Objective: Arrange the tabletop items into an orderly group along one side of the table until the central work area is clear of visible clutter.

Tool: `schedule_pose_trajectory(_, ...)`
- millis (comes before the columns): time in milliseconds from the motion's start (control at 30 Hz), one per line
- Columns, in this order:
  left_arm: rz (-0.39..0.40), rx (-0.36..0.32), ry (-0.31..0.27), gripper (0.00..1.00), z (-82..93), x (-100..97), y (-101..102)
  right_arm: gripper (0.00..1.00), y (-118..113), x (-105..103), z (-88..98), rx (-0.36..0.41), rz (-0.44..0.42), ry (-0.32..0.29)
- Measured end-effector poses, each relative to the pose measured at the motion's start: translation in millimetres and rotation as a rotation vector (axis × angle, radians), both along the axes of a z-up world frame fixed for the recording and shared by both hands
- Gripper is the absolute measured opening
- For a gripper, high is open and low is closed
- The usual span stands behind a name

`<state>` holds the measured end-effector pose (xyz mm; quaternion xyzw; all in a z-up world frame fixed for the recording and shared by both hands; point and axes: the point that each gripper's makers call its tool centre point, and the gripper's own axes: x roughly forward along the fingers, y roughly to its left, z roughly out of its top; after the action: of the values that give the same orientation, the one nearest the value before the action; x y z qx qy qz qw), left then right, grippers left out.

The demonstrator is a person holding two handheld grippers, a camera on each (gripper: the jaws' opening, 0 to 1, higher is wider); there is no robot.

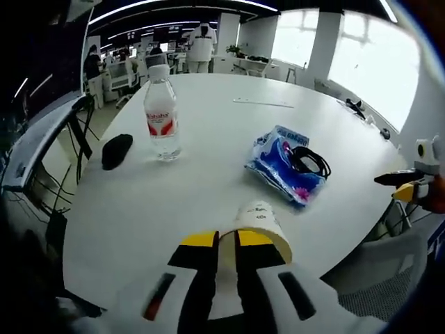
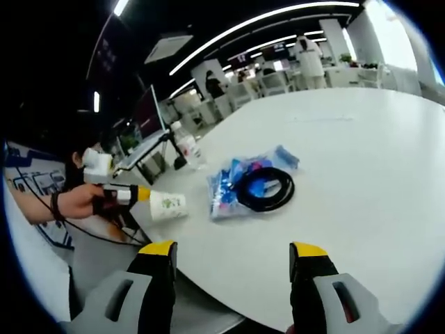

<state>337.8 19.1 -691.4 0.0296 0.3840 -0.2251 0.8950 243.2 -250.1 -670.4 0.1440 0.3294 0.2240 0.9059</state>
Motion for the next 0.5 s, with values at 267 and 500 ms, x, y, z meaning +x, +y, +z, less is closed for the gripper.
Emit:
schedule_pose_trajectory(267,-0.026,0.006,-0.002,0.0,0.8,3.1,0.5,0.66,1.8,-1.2,1.5,0.0,0.0,-0.002)
schedule_pose_trajectory(500,-0.05,0.015,-0.007,0.0,6.6,6.3,-1.7,0.66,0.7,-4.5,0.2,-0.002,-0.005,0.002)
